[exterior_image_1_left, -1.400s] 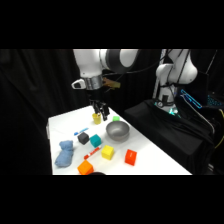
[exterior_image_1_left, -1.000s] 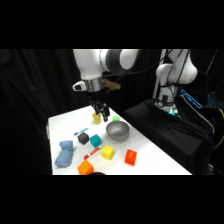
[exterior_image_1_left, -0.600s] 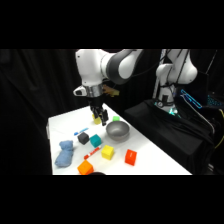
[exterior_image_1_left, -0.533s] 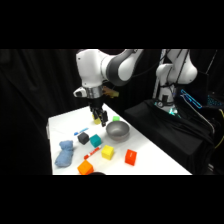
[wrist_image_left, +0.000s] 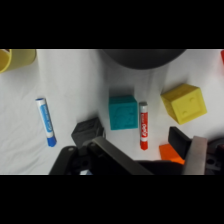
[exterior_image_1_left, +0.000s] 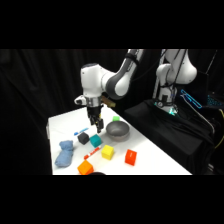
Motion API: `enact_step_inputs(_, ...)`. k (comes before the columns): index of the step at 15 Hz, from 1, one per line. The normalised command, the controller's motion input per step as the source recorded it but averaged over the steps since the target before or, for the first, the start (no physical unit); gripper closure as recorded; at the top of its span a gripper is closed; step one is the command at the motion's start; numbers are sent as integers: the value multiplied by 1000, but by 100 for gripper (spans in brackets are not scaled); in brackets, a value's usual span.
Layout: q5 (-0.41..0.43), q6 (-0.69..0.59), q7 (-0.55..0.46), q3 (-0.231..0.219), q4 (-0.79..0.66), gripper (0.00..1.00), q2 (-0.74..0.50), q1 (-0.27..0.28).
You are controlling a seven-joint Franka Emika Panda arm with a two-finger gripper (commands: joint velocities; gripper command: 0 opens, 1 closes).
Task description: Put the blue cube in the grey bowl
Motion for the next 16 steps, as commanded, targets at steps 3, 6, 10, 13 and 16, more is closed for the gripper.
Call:
enact_step_inputs(3,180,266,-228,113,54,0,153,-126)
enact_step_inputs(6,180,244,-212,123,69,0,165,-120)
enact_step_inputs(10,172,234,-200,117,82,0,167,-128)
enact_step_inputs(13,191,214,-200,137,71,0,126,-151)
enact_step_inputs(16,181,201,-191,134,74,0,107,-135)
